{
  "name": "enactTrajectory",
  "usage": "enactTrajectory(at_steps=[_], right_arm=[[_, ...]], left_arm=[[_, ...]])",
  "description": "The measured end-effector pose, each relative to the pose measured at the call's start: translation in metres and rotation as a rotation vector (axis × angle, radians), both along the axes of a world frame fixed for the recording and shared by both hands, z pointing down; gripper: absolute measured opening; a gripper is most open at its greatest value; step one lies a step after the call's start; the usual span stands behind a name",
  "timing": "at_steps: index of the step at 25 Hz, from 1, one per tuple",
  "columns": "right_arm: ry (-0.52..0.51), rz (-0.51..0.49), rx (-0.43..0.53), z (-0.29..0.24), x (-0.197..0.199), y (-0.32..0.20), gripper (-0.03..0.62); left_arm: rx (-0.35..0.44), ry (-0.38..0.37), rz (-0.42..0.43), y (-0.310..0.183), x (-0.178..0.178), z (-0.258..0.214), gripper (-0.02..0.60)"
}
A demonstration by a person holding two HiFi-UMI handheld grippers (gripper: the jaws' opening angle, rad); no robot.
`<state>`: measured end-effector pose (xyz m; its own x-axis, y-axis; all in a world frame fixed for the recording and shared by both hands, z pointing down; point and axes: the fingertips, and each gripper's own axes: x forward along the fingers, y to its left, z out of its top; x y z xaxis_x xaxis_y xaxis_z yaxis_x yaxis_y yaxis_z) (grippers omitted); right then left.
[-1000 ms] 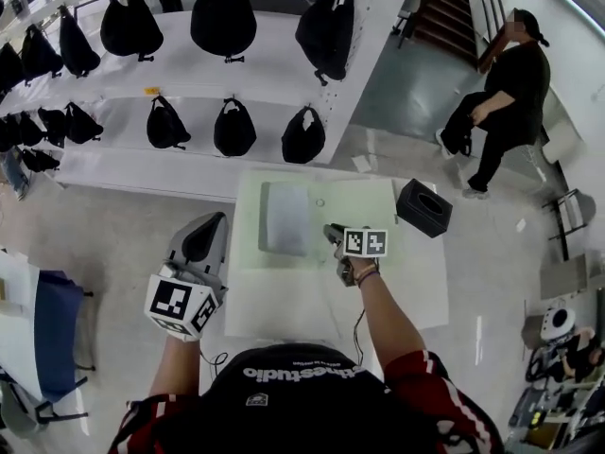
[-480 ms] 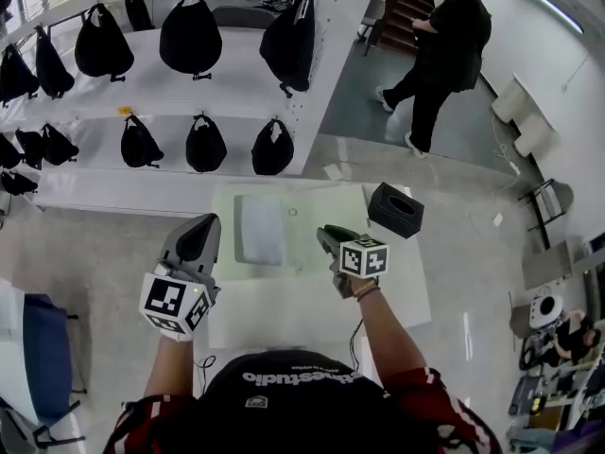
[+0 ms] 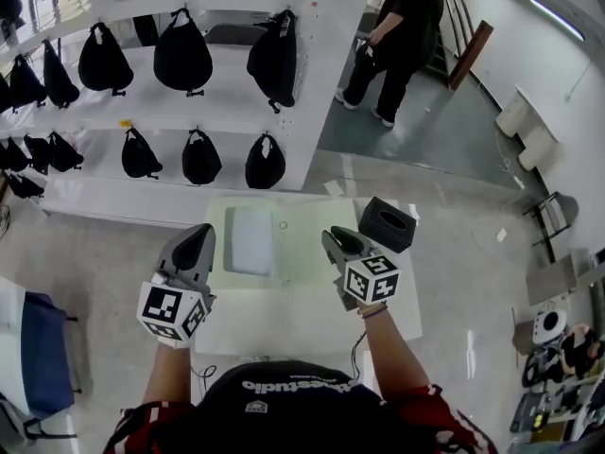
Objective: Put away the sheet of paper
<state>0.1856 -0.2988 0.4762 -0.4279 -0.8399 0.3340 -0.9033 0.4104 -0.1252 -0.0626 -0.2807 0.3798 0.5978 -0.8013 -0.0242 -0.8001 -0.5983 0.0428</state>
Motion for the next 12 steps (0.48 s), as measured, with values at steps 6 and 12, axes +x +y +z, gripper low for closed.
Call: enactTrajectory(at_steps=[6,12], right_arm=[[-0.007,-0.027,0.093,-0.035,0.011,0.024,0.093],[-0.033,-0.043,0.185,-0.071,0.027,0.05,0.092]], left_arm=[[0.017,-0.019,-0.037,0.019,0.017,-0.011,0.003],[0.034,-0.002,-0.054,0.044,0.044,-0.027,0.003]])
